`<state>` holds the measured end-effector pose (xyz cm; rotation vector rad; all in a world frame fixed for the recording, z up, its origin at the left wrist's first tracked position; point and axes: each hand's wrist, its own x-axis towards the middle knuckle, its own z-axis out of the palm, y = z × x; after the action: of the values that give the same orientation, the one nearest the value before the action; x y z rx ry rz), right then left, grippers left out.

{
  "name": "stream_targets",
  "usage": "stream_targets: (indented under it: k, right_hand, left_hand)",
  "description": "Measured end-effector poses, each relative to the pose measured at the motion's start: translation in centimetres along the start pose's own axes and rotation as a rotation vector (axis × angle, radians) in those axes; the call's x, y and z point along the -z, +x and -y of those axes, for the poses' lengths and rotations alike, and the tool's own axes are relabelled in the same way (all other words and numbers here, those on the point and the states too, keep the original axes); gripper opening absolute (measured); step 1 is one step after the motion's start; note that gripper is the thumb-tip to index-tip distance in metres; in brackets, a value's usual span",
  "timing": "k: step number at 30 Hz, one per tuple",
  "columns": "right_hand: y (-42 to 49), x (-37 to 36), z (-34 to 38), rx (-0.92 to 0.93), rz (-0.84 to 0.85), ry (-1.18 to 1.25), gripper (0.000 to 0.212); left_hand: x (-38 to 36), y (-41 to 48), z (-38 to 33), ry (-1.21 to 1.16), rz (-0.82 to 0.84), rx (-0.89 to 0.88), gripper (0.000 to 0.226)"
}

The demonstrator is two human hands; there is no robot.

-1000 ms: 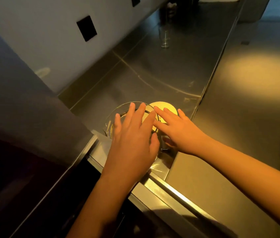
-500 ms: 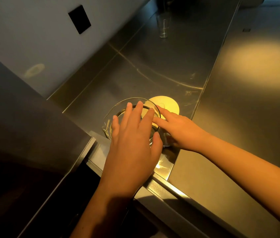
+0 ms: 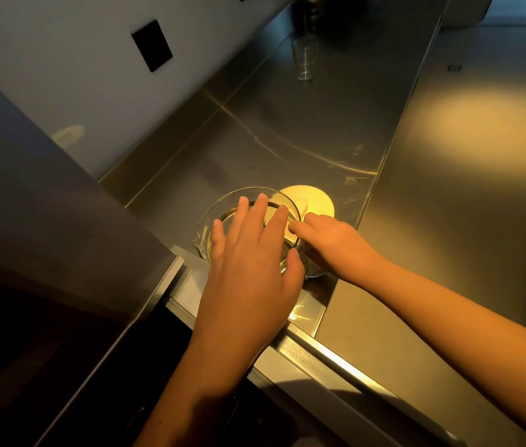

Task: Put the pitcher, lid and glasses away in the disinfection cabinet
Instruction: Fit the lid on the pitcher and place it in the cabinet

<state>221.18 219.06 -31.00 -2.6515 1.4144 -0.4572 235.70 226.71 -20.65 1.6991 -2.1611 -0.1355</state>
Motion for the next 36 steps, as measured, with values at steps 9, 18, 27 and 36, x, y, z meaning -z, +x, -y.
stream_targets:
  k: [9,18,27,36]
  right_hand:
    - [0.1,0.2,0.5,-0.004,-0.030,0.040,0.050]
    - [0.3,3.4,0.7,-0.062,-0.093,0.081,0.042]
    - [1.1,8.5,0.6,-0.118,-0.242,0.106,0.028]
    - [0.7,14.2,-0.5,-0.187,-0.291,0.024,0.052]
  left_hand:
    - [0.3,-0.2,0.3,-0.077,-0.013,0.020,0.063]
    - [1.1,-0.6,0.1,-0.318,-0.113,0.016,0.051]
    - [3.7,-0.6,-0.2,-0.983,-0.303,0.233,0.038]
    - [4.7,0.5,0.0,-1.572,-0.133,0.540,0.030]
